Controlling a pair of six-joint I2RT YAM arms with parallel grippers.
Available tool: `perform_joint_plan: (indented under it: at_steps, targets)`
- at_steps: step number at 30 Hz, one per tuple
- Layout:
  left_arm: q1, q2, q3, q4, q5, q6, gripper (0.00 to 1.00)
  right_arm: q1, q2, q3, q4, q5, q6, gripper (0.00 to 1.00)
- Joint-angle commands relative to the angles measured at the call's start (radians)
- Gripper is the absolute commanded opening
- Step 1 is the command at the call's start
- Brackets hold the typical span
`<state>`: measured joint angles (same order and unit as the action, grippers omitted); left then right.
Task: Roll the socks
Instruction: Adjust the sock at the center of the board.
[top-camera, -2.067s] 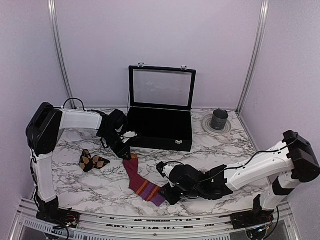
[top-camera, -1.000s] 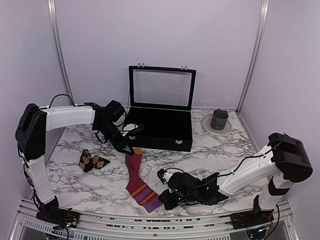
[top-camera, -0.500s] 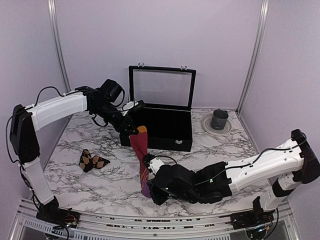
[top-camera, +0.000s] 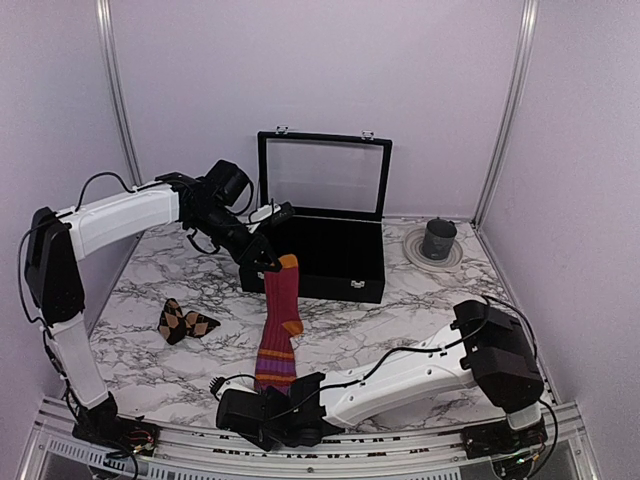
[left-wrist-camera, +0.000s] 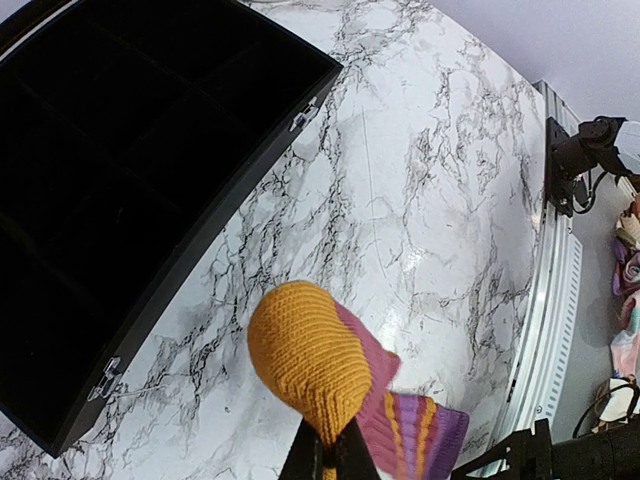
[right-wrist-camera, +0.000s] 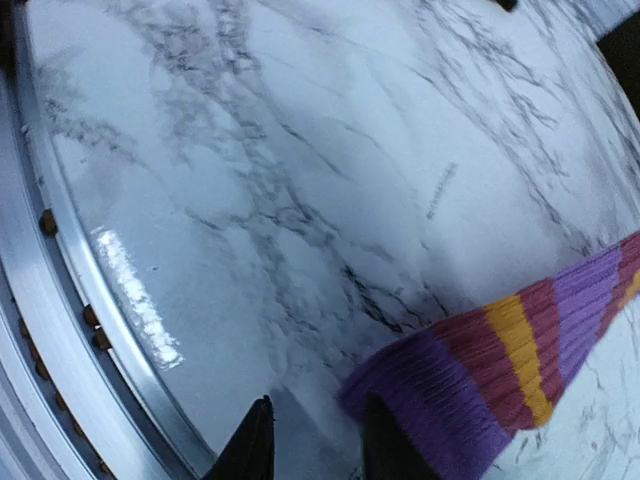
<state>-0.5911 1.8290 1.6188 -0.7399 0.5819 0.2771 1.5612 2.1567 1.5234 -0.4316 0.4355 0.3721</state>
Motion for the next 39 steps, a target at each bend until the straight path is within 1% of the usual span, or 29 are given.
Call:
perform_joint_plan:
  at_steps: [1,3,5,7,10,13,16,19,21,25,26,27,29,30,32,34,39]
  targets:
    - [-0.003,-0.014,-0.022,-0.017,0.040,0.037,0.00,-0.012,-0.004,0.030,-0.009,-0.107,-0.026,0.46]
    - [-0.004,-0.017,-0.029,-0.018,0.044,0.047,0.00,-0.027,-0.060,-0.018,0.041,-0.159,0.001,0.54]
    - [-0.003,-0.019,-0.033,-0.017,0.045,0.054,0.00,-0.052,-0.145,-0.112,0.137,-0.234,0.033,0.60]
    - [-0.003,-0.019,-0.037,-0.019,0.044,0.065,0.00,-0.080,-0.240,-0.210,0.231,-0.289,0.064,0.62]
    - [-0.004,-0.017,-0.041,-0.017,0.036,0.075,0.00,-0.134,-0.364,-0.355,0.337,-0.313,0.132,0.61]
    - [-0.004,-0.011,-0.044,-0.009,0.019,0.075,0.00,-0.185,-0.432,-0.465,0.410,-0.300,0.182,0.58]
    - [-0.004,-0.007,-0.062,0.030,-0.012,0.067,0.00,-0.215,-0.407,-0.478,0.389,-0.262,0.185,0.55]
    - [-0.004,-0.009,-0.084,0.078,-0.061,0.056,0.01,-0.230,-0.341,-0.444,0.383,-0.250,0.159,0.52]
    - [-0.004,-0.017,-0.098,0.108,-0.095,0.057,0.11,-0.240,-0.300,-0.431,0.397,-0.250,0.147,0.50]
    - [-0.004,-0.011,-0.106,0.131,-0.154,0.068,0.24,-0.266,-0.245,-0.428,0.462,-0.267,0.140,0.46]
    - [-0.003,-0.005,-0.103,0.125,-0.162,0.070,0.28,-0.268,-0.233,-0.427,0.471,-0.270,0.139,0.44]
    - [-0.003,-0.001,-0.102,0.120,-0.168,0.072,0.36,-0.271,-0.220,-0.425,0.474,-0.276,0.139,0.43]
    - [-0.003,-0.002,-0.108,0.125,-0.179,0.073,0.44,-0.271,-0.192,-0.420,0.475,-0.297,0.144,0.39]
    - [-0.003,-0.009,-0.116,0.131,-0.185,0.073,0.51,-0.272,-0.183,-0.423,0.477,-0.308,0.149,0.37]
    - [-0.004,-0.032,-0.138,0.147,-0.192,0.081,0.76,-0.270,-0.173,-0.438,0.485,-0.331,0.168,0.33]
    - [-0.004,-0.056,-0.160,0.146,-0.186,0.096,0.98,-0.260,-0.173,-0.455,0.487,-0.339,0.185,0.29]
    - [-0.004,-0.099,-0.189,0.054,-0.179,0.168,0.99,-0.219,-0.224,-0.499,0.488,-0.347,0.214,0.27]
